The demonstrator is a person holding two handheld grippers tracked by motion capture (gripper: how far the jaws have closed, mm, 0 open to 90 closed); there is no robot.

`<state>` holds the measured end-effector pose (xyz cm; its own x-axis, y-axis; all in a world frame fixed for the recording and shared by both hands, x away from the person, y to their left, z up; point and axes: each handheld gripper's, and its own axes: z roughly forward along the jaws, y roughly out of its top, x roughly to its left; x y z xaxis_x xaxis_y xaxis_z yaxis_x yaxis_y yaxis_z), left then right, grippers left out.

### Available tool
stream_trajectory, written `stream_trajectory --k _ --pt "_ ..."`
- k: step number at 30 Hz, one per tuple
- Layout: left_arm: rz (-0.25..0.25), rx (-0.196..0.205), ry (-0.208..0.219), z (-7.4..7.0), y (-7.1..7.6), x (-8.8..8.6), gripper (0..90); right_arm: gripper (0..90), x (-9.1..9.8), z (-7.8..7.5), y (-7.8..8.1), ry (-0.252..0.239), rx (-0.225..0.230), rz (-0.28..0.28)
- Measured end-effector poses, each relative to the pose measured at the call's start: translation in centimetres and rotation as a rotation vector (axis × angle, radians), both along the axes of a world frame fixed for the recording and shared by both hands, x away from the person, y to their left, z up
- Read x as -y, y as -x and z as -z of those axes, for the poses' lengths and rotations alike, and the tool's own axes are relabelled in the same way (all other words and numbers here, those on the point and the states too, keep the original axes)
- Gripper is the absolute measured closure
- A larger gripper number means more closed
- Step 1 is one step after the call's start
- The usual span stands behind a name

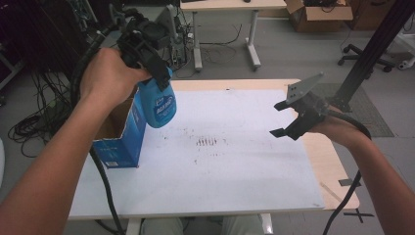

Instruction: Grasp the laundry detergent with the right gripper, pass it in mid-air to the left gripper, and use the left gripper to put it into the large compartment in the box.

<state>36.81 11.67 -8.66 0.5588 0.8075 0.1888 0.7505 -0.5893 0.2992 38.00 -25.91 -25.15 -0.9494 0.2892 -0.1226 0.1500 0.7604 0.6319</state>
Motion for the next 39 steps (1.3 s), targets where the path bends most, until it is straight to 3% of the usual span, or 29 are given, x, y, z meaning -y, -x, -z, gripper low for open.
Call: stream_trajectory --k 11,12,13,15,16,21,31,39 --pt "-0.249 -0.016 0.025 -2.5 -1.9 -4.0 38.1 10.4 0.2 0.3 -0.7 0.05 0.006 0.004" --pt "-0.29 -0.008 0.021 -2.7 -2.1 -4.7 38.1 10.3 0.2 0.3 -0.8 0.052 0.006 0.002" --pt "-0.29 -0.008 0.021 -2.7 -2.1 -4.7 38.1 10.3 0.2 0.3 -0.8 0.052 0.006 0.002" --pt "-0.35 0.003 0.033 -2.8 -2.2 -6.0 38.1 10.2 0.2 0.1 -1.0 0.055 0.008 0.0" --pt "-0.35 0.003 0.033 -2.8 -2.2 -6.0 38.1 10.2 0.2 0.1 -1.0 0.055 0.008 0.0" --pt "-0.444 0.019 0.054 -2.2 -2.4 -8.5 38.1 10.1 0.3 -0.2 -1.5 0.071 0.005 -0.006" --pt "-0.53 0.026 0.04 -0.8 -2.6 -11.0 38.1 10.0 0.5 0.0 -1.9 0.114 -0.009 -0.008" --pt "-0.555 0.019 0.038 0.9 -3.0 -11.9 38.1 10.0 0.8 0.3 -2.0 0.137 -0.019 -0.002"
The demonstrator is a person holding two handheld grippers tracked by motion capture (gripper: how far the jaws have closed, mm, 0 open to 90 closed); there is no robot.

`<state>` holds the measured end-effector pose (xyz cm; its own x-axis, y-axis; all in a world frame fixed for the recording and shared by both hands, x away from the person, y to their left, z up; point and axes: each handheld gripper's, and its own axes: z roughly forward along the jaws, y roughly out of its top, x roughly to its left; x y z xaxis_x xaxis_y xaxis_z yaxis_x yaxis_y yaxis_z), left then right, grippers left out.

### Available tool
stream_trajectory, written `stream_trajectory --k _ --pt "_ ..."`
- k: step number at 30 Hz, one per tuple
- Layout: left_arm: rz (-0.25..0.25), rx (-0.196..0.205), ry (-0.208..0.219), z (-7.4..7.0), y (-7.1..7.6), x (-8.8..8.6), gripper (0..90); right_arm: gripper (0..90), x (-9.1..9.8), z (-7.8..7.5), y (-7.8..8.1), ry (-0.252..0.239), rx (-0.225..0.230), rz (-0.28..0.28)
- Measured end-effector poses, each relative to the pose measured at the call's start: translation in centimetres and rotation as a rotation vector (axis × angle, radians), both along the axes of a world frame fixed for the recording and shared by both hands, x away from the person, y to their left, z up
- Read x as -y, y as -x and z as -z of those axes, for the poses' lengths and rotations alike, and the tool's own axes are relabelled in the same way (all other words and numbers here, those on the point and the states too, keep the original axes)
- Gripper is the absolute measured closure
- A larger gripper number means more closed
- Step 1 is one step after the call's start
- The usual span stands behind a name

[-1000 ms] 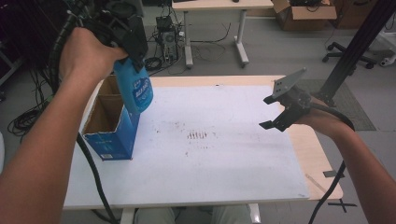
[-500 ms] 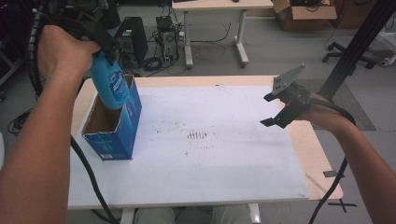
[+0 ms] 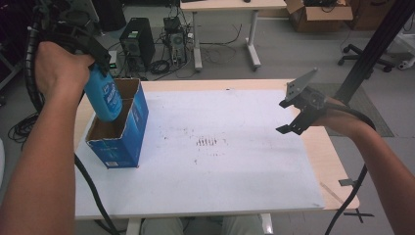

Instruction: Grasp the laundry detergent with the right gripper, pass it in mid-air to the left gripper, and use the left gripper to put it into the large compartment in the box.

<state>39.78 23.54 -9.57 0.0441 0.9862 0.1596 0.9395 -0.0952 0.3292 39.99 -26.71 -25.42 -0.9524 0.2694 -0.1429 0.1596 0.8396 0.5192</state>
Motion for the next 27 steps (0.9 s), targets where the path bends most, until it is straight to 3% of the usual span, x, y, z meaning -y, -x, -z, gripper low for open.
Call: stream_trajectory --k 9,20,27 --pt "-0.008 -0.013 0.003 2.8 -0.3 -0.7 38.1 10.1 0.6 0.1 0.2 -0.004 0.003 0.014" --pt "0.004 -0.046 0.035 8.5 -0.7 -1.9 38.1 10.2 0.9 0.6 0.6 -0.003 -0.003 0.025" --pt "0.019 -0.067 0.029 11.8 -1.0 -2.3 38.2 10.2 0.8 0.8 0.7 0.001 -0.006 0.025"
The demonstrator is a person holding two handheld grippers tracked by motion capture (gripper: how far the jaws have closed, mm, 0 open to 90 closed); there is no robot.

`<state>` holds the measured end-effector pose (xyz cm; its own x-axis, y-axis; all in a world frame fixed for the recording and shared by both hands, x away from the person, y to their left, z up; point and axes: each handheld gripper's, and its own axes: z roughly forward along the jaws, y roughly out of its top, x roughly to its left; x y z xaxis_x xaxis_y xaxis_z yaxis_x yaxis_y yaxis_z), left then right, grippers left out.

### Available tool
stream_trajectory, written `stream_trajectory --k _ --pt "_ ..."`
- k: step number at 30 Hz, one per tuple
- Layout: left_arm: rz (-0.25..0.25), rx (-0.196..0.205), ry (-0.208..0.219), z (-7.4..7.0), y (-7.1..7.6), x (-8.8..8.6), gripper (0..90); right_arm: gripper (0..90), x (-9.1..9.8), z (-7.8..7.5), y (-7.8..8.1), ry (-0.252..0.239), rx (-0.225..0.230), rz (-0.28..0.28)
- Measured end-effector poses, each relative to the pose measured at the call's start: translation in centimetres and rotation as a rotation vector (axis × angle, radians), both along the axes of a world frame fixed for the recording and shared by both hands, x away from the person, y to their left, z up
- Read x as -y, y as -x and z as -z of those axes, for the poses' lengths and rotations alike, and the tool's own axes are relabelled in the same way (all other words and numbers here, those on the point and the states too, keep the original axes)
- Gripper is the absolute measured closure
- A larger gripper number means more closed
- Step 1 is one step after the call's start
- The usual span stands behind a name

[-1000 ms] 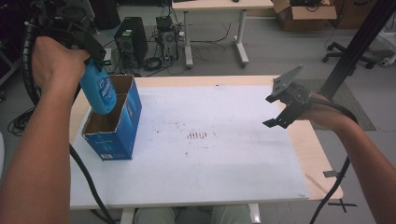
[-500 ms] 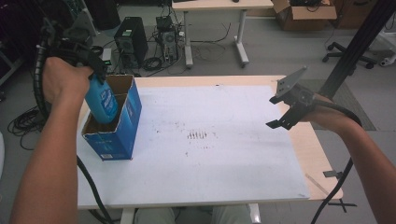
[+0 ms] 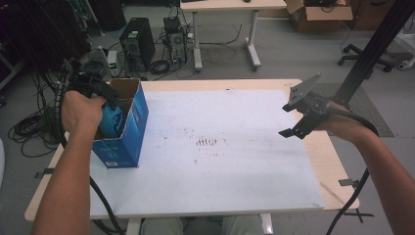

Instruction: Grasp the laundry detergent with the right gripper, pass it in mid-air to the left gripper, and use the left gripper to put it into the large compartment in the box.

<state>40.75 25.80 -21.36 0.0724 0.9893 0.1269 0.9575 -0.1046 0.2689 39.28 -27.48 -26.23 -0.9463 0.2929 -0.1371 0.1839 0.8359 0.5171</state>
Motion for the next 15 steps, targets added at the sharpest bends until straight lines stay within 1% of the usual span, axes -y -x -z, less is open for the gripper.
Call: stream_trajectory --k 5,7,15 --pt "0.008 0.001 0.002 1.6 -0.3 -0.1 38.2 10.4 0.0 0.1 0.1 -0.001 -0.003 0.005" --pt "0.012 -0.006 -0.002 2.1 -0.4 -0.1 38.1 10.5 0.0 0.2 0.1 -0.001 -0.004 0.006" --pt "0.021 -0.008 -0.004 4.1 -0.5 -0.2 38.1 10.9 -0.2 0.4 0.1 0.002 -0.009 0.008"
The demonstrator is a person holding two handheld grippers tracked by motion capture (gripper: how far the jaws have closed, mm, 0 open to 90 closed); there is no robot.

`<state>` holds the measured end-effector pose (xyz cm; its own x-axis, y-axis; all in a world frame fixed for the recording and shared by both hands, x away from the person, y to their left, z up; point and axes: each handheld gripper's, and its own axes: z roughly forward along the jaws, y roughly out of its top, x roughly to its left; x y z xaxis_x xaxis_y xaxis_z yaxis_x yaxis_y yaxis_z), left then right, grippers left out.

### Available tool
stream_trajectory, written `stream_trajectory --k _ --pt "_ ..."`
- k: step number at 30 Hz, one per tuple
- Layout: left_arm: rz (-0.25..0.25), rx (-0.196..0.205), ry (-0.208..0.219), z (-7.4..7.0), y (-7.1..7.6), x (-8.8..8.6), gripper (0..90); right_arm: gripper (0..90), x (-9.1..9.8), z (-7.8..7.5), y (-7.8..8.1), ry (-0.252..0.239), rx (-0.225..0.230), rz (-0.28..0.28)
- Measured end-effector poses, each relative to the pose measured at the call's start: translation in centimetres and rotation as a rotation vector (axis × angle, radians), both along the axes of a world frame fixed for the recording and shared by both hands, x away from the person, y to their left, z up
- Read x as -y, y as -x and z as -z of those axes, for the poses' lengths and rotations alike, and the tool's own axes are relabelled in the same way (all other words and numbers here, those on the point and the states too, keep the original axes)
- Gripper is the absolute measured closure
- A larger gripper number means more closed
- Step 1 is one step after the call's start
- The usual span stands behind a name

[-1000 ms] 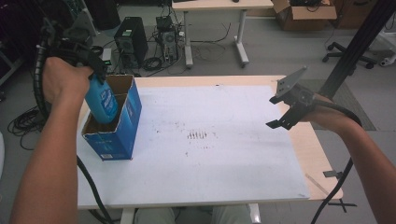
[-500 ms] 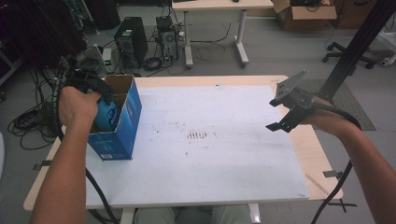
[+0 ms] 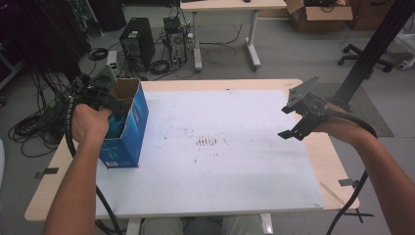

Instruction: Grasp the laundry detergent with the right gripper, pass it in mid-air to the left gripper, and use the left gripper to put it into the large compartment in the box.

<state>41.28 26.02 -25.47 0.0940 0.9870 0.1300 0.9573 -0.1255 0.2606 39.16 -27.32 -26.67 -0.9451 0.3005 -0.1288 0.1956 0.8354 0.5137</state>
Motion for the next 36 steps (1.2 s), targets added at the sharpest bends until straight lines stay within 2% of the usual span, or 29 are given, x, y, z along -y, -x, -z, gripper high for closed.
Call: stream_trajectory --k 5,15,31,36 --pt "0.016 -0.017 -0.016 0.9 -0.1 0.1 38.1 10.9 0.0 0.1 0.0 0.001 -0.002 0.002" --pt "0.024 -0.026 -0.011 1.9 -0.2 0.3 38.1 11.1 0.2 0.2 0.0 -0.002 -0.006 0.006" --pt "0.025 -0.031 0.003 2.0 -0.3 -0.1 37.8 11.2 0.5 0.2 0.2 -0.002 -0.006 0.014" --pt "0.024 -0.041 0.023 1.8 -0.2 -0.3 37.4 11.1 0.5 0.2 0.4 0.001 -0.005 0.013"
